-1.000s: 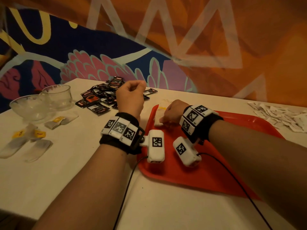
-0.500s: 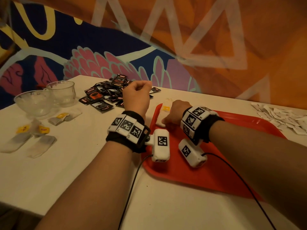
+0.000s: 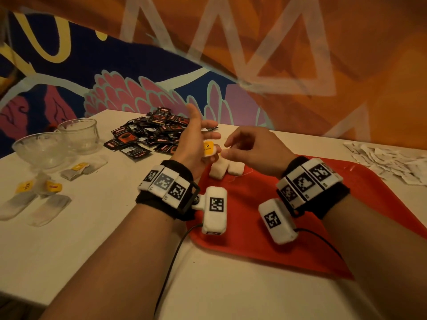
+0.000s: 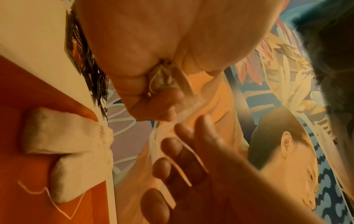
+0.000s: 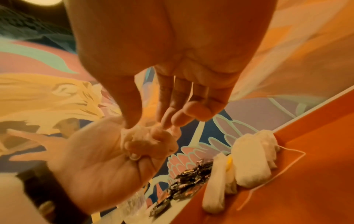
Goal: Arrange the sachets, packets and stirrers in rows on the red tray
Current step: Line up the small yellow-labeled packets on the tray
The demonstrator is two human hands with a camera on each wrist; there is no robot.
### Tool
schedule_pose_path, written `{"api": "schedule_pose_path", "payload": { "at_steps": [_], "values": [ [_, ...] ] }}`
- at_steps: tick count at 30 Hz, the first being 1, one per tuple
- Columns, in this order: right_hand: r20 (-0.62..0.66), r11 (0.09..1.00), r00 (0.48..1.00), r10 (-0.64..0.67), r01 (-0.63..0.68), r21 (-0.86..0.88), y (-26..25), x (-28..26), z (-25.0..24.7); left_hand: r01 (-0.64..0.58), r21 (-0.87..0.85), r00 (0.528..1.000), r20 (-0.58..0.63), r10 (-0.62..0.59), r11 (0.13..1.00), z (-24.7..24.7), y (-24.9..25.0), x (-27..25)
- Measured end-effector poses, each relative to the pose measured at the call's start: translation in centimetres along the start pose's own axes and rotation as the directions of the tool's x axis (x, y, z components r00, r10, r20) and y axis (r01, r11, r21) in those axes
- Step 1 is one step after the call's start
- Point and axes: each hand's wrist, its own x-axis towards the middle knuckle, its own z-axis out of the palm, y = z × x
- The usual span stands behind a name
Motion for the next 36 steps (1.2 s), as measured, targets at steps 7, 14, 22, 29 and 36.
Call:
{"api": "schedule_pose_path", "payload": {
  "at_steps": [7,14,22,29,36],
  "values": [
    [-0.004,0.995,0.996,-0.088,0.088,0.048,-0.4,-1.3,0.5,-0.028,0.148,0.993,0.117,0.011,0.989,1.1,-0.7,-0.7],
    [-0.129,0.932,0.984,0.121,-0.068,0.355,0.5,-1.1,-0.9,-0.107,0.094,0.977,0.194,0.087,0.99,1.3,-1.1,-0.7],
    [0.028,0.397,0.866,0.499,-0.257,0.881,1.1,-1.3,-2.9,-0.599,0.408,0.784,0.123,0.609,0.689,0.9,-1.0,-0.8],
    [0.19,0.307,0.876,0.444,-0.348,0.886,1.3,-1.3,-2.9,-0.702,0.505,0.703,0.379,0.602,0.501,1.6,-0.5,-1.7],
    [0.019,0.636,0.945,0.326,-0.234,0.735,1.0,-1.4,-2.9,-0.606,0.508,0.772,0.189,0.608,0.612,0.9,-0.7,-0.5]
  ]
}}
